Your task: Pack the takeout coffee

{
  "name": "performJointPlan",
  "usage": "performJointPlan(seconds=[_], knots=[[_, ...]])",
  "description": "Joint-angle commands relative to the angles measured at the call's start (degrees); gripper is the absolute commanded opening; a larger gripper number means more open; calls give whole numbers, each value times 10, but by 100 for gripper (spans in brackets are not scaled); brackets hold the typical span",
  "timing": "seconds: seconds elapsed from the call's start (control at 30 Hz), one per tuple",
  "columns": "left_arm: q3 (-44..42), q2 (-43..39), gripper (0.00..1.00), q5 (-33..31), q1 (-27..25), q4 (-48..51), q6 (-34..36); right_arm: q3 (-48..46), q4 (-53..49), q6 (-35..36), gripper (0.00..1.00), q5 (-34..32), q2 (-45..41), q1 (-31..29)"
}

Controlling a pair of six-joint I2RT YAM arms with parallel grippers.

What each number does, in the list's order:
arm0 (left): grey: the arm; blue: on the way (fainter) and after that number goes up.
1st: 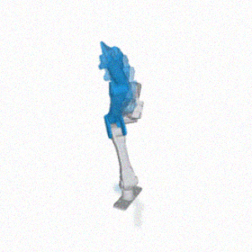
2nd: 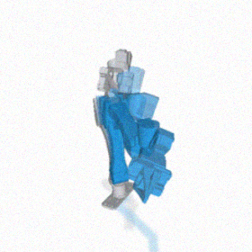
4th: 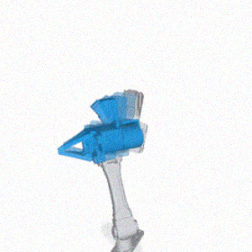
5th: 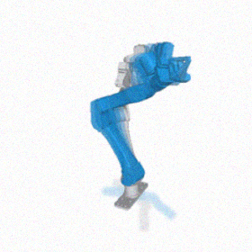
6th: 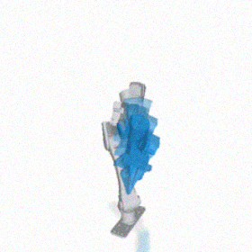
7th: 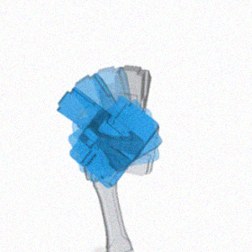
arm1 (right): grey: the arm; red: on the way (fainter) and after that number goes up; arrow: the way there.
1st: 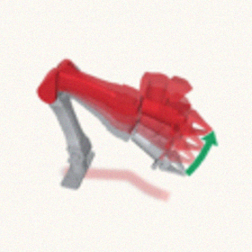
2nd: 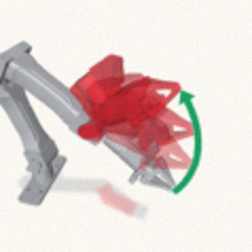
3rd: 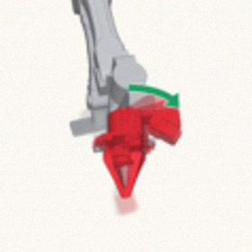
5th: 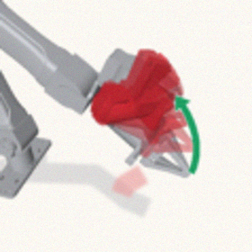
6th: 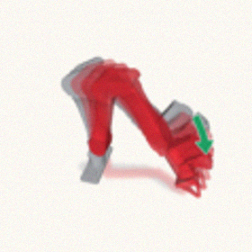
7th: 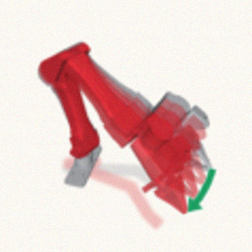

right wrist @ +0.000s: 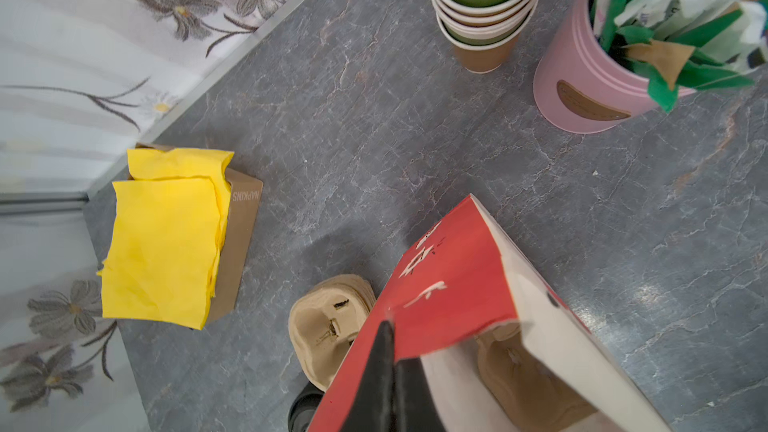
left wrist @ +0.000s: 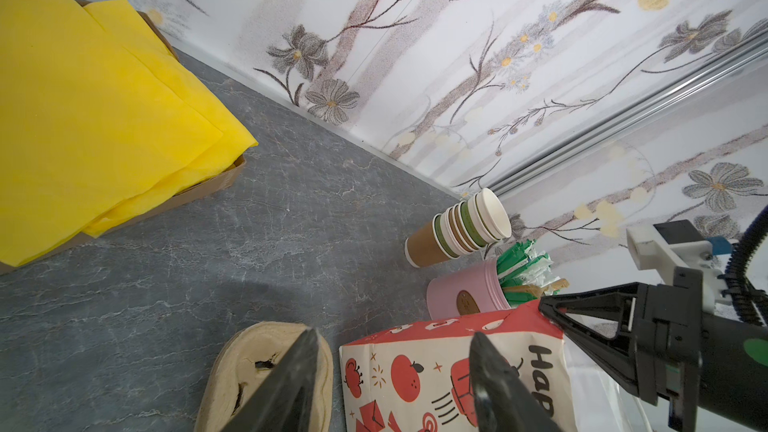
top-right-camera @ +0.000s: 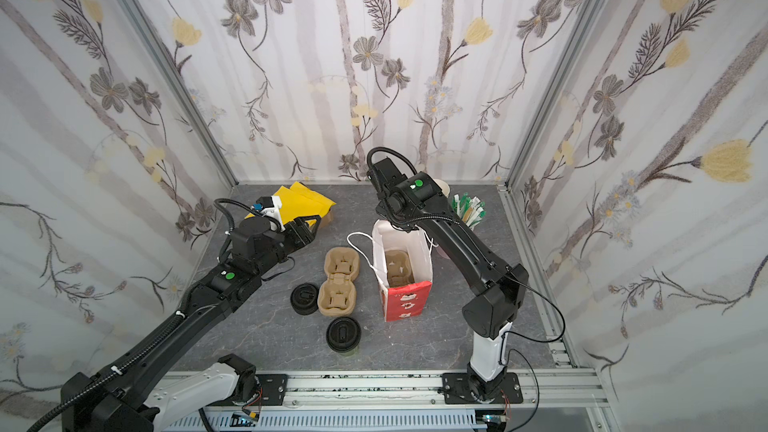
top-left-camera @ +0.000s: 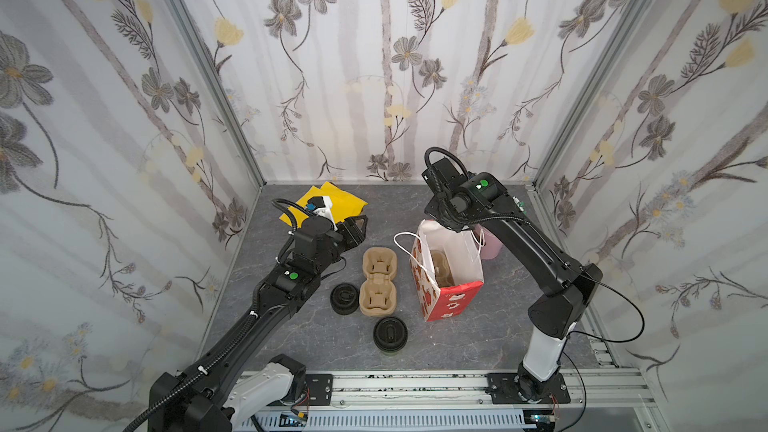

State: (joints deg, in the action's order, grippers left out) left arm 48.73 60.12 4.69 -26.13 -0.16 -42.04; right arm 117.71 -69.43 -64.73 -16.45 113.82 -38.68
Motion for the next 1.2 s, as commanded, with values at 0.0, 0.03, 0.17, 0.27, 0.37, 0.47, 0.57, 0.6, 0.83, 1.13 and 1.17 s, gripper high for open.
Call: performJointPlan(seconds=[0.0, 0.03, 0.17, 0.27, 0.37, 0.47, 0.57, 0.6, 0.83, 1.13, 1.17], knots=[[0, 1, 59, -1, 1, -10, -2, 2, 4, 67, 0, 21, -1, -1], [0, 2, 59, 1, 2, -10, -2, 2, 10, 73, 0, 29, 1, 0], [4, 3, 59, 8, 3, -8, -1, 4, 32, 96, 0, 73, 8, -4], [5, 4, 59, 14, 5, -4, -1, 8, 26, 116, 0, 87, 12, -14], [10, 9, 59, 25, 7, -3, -1, 15, 15, 128, 3, 93, 18, -22], [25, 23, 59, 51, 7, -3, 10, 38, 2, 124, 18, 72, 17, -22], [54, 41, 59, 92, 4, -1, 39, 77, -20, 113, 37, 45, 9, -20], [65, 47, 59, 101, 1, 0, 52, 86, -30, 108, 42, 38, 1, -20], [160, 102, 67, 110, -57, 79, 160, -19, -83, 11, 72, -29, -145, -35], [282, 202, 82, 72, -135, 195, 295, -295, -83, -201, 83, 14, -361, -114], [291, 213, 82, 75, -136, 202, 305, -301, -82, -211, 83, 17, -364, -120]])
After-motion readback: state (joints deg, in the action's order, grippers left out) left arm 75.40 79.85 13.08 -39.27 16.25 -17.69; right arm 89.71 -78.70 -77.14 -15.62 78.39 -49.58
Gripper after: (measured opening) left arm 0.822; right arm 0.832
